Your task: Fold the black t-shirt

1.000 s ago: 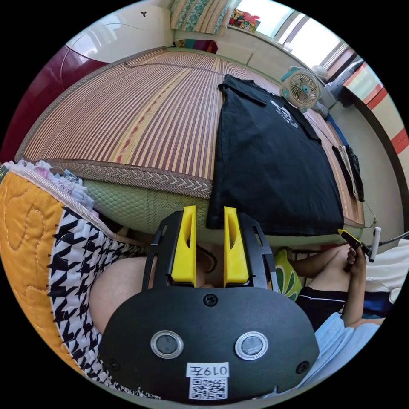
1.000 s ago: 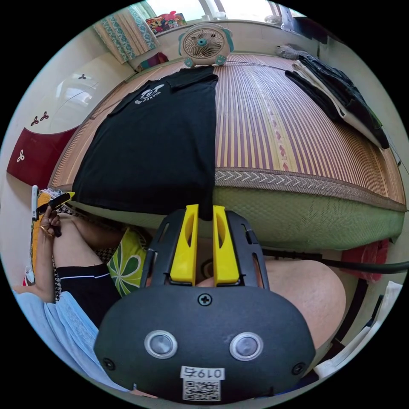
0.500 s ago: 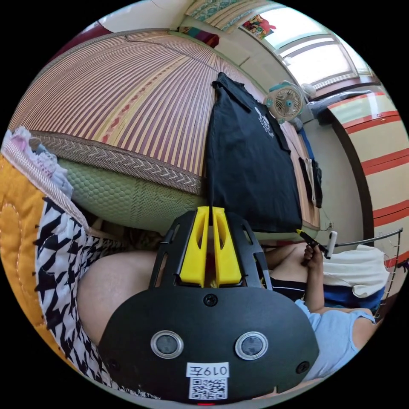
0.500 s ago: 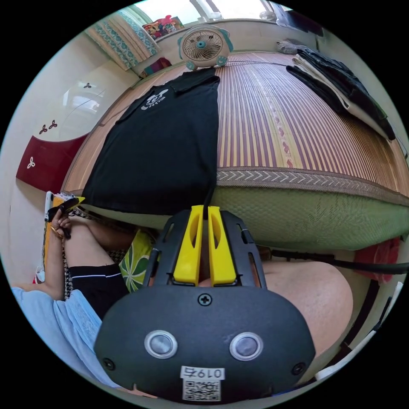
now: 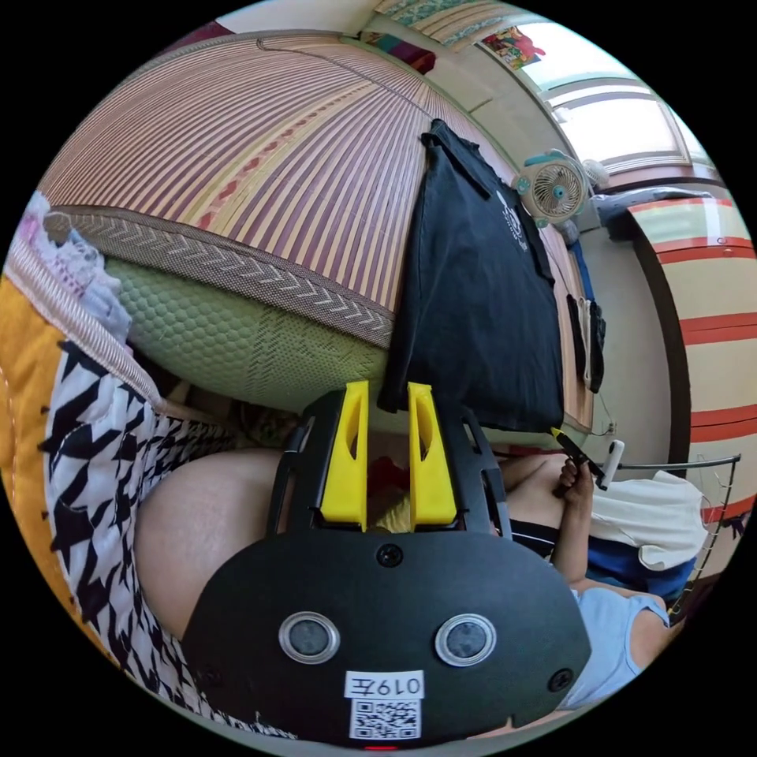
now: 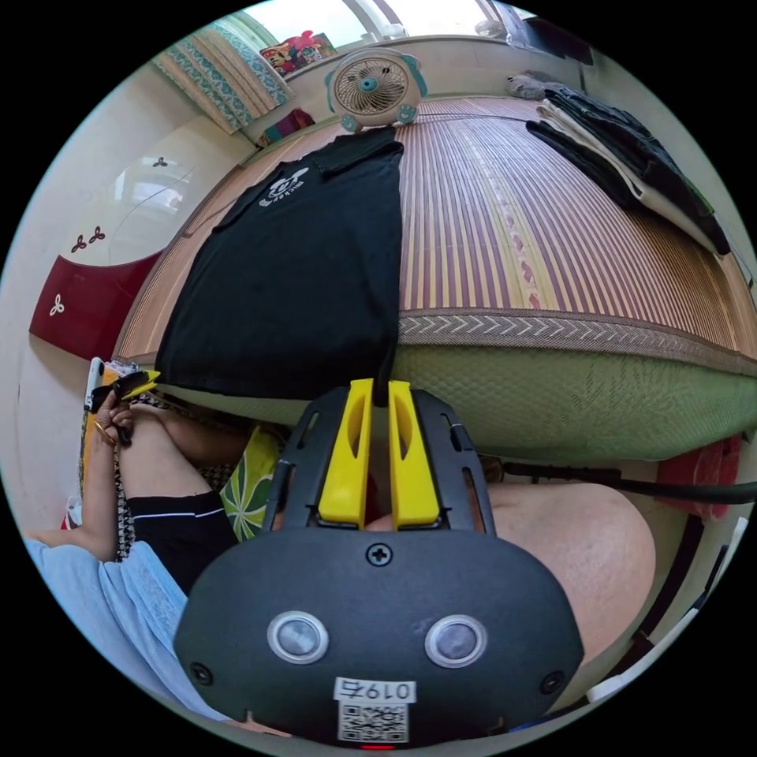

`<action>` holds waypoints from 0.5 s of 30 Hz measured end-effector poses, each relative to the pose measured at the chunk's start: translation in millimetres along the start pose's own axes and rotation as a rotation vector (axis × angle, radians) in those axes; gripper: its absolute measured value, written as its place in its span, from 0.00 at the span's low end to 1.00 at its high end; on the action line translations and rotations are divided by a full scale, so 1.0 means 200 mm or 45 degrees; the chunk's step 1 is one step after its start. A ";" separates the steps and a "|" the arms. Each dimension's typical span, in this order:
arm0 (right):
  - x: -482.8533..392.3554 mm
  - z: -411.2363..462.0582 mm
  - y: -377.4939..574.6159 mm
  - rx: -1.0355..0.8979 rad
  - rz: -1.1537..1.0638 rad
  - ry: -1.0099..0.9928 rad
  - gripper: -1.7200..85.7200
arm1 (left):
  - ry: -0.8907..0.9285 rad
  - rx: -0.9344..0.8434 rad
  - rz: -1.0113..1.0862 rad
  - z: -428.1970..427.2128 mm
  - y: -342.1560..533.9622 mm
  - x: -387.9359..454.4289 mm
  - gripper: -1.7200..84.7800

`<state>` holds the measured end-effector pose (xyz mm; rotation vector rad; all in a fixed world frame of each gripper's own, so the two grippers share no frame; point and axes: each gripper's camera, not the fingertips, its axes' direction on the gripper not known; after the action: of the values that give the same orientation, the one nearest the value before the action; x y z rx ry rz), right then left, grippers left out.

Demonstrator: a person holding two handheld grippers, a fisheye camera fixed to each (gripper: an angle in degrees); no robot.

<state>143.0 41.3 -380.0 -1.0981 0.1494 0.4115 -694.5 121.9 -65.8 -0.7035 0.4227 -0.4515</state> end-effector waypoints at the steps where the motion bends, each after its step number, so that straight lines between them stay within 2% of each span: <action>1: 0.01 0.00 0.00 -0.003 -0.001 0.003 0.06 | -0.028 -0.003 0.015 0.00 0.00 0.01 0.09; 15: 0.14 -0.06 0.09 0.003 0.030 -0.041 0.01 | -0.134 -0.023 0.108 -0.03 0.01 0.02 0.06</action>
<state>162.3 44.7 -408.4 -1.0877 0.1347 0.4498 -695.0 117.7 -71.8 -0.7206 0.3563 -0.3294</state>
